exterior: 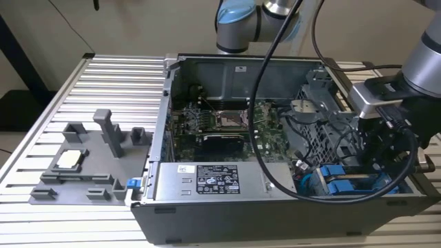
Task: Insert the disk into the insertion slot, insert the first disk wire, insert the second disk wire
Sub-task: 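Insert the first disk wire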
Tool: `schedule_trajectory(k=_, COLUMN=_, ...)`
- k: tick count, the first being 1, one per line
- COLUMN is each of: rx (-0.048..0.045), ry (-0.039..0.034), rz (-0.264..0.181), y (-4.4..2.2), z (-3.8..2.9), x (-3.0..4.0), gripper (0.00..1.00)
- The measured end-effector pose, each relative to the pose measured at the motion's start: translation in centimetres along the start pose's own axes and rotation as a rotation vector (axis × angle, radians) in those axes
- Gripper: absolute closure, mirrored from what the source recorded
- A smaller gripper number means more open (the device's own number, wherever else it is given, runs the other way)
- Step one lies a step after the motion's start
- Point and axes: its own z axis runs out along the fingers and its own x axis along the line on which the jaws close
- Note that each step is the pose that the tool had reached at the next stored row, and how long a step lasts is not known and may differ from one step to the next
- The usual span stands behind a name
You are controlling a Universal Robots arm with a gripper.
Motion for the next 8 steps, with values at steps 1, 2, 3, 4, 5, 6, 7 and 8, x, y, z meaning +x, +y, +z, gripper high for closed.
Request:
schedule_trajectory(k=1, rx=0.0002, ry=-0.0004, rz=0.000, y=-0.03, z=-0.27, x=-0.01, gripper=0.73)
schedule_trajectory(k=2, rx=0.0002, ry=-0.0003, rz=0.000, y=-0.07, z=-0.72, x=-0.01, gripper=0.73)
schedule_trajectory(k=3, rx=0.0002, ry=-0.0002, rz=0.000, y=-0.11, z=-1.20, x=-0.01, gripper=0.73)
schedule_trajectory(k=4, rx=0.0002, ry=-0.0001, rz=0.000, y=-0.15, z=-1.65, x=-0.01, gripper=0.73)
schedule_trajectory(k=5, rx=0.0002, ry=-0.0001, rz=0.000, y=-0.20, z=-2.10, x=-0.01, gripper=0.73)
schedule_trajectory(k=6, rx=0.0002, ry=0.0000, rz=0.000, y=-0.24, z=-2.55, x=-0.02, gripper=0.73)
schedule_trajectory(k=7, rx=0.0002, ry=0.0001, rz=0.000, y=-0.28, z=-3.00, x=-0.02, gripper=0.73)
schedule_trajectory(k=8, rx=0.0002, ry=0.0001, rz=0.000, y=-0.32, z=-3.45, x=-0.02, gripper=0.73)
